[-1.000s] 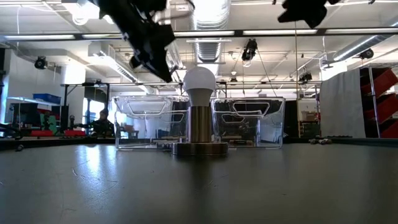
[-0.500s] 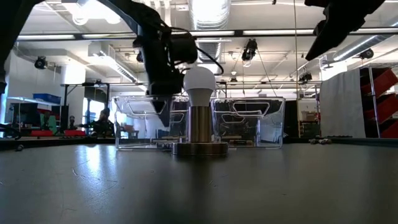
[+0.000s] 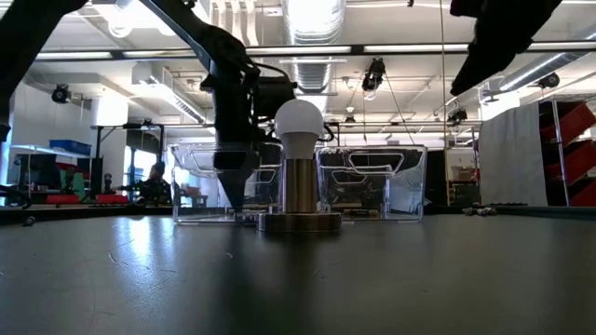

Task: Sort batteries
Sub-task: Put the white battery into the left transparent bin

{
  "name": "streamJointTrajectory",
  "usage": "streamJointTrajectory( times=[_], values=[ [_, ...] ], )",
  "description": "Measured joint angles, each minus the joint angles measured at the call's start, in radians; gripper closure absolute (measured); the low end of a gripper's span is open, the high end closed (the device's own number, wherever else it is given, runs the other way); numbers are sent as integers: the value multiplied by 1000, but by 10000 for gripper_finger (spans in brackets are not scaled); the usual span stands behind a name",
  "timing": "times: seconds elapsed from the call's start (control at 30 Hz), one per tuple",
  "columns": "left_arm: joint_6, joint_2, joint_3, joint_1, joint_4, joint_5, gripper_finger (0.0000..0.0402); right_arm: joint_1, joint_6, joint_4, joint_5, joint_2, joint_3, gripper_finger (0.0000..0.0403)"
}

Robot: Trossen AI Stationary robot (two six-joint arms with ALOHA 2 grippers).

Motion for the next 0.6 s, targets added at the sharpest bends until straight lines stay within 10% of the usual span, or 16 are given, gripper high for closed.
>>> streamJointTrajectory(
  times=[0.6],
  values=[
    [17, -61, 5, 1, -1, -74, 296, -939, -13, 123, -277, 296, -2, 155]
  ],
)
